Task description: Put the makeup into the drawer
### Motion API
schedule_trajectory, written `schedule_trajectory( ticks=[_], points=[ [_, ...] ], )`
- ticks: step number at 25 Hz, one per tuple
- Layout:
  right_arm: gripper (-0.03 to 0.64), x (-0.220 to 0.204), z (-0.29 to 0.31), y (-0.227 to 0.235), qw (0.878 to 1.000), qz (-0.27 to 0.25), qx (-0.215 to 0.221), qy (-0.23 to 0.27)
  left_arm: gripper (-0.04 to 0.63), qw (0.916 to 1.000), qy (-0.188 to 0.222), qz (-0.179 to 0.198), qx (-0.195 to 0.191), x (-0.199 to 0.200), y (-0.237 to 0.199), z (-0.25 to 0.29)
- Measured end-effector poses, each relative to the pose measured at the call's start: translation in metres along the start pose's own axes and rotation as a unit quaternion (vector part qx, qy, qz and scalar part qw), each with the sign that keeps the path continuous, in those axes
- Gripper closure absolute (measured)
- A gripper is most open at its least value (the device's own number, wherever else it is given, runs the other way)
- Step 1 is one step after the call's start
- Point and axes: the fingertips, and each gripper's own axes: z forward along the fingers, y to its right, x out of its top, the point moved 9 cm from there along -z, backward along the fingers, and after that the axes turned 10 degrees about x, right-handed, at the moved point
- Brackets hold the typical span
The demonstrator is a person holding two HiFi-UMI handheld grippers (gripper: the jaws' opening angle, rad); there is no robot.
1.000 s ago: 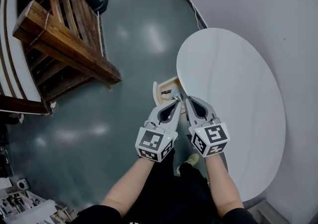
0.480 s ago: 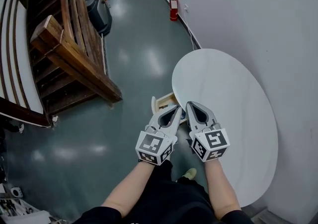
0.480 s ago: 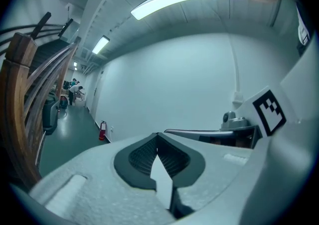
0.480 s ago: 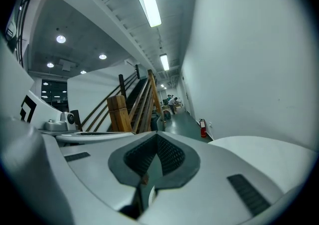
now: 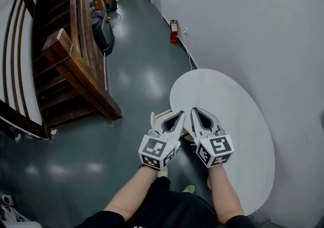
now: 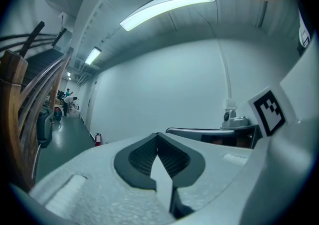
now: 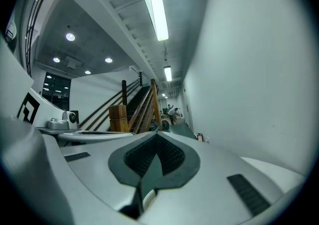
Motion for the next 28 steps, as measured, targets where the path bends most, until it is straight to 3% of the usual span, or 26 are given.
schedule_trajectory(
  ticks=[13,28],
  points=[
    [0.603,0.016,-0.030,-0.012,1.000,-0.017,0.003,0.009,0.585,0.9999,0.011,0.011,-0.003,0.012,0.029,-0.017],
    [0.603,0.018,-0.036,-0.015,1.000,-0.022,-0.003,0.010,0.584,0.9999,0.011,0.013,0.001,0.010,0.031,-0.021]
  ],
)
